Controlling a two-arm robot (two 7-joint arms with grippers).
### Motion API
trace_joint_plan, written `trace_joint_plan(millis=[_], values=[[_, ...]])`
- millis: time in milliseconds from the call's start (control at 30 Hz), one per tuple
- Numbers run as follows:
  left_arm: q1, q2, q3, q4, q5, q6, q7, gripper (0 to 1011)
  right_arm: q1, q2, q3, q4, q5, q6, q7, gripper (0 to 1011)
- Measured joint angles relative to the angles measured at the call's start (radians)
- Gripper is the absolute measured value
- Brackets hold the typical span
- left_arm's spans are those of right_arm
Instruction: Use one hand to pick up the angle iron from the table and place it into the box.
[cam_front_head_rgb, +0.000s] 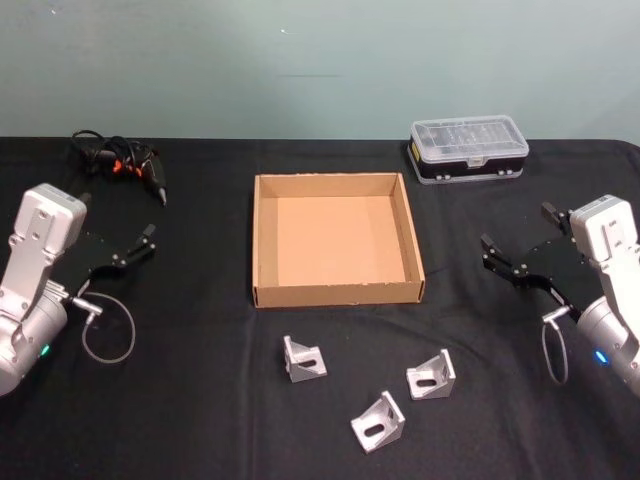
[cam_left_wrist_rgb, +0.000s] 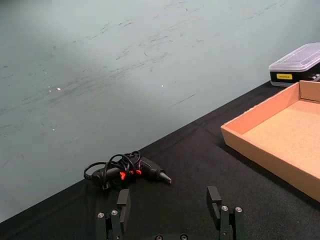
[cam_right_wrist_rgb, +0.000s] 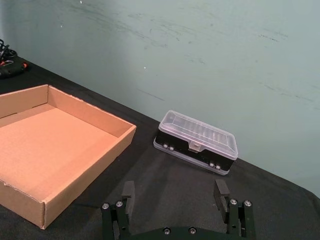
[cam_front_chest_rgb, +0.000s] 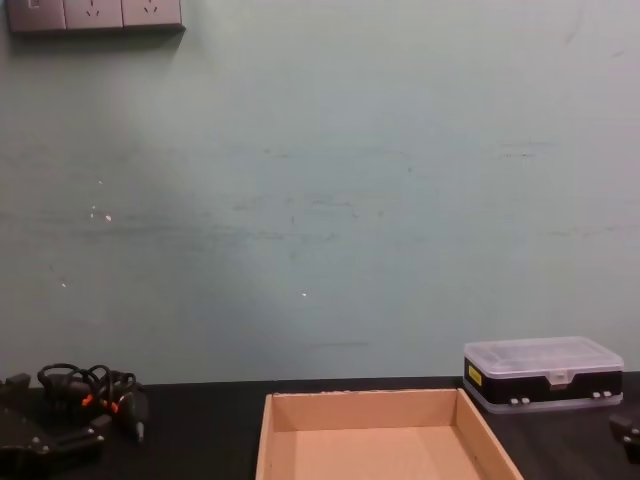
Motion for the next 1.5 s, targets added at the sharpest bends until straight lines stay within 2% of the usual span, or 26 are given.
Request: trace_joint_plan(millis=[1367, 1500], values=[[0.000, 0.000, 0.000, 0.000, 0.000, 0.000, 0.000, 1000, 0.000, 0.000, 0.000, 0.000, 0.000, 0.000, 0.000, 1003], [0.000, 0.000, 0.000, 0.000, 0.000, 0.000, 0.000, 1000, -0.005, -0.002, 0.009, -0.001, 0.003, -0.001, 0.009, 1003]])
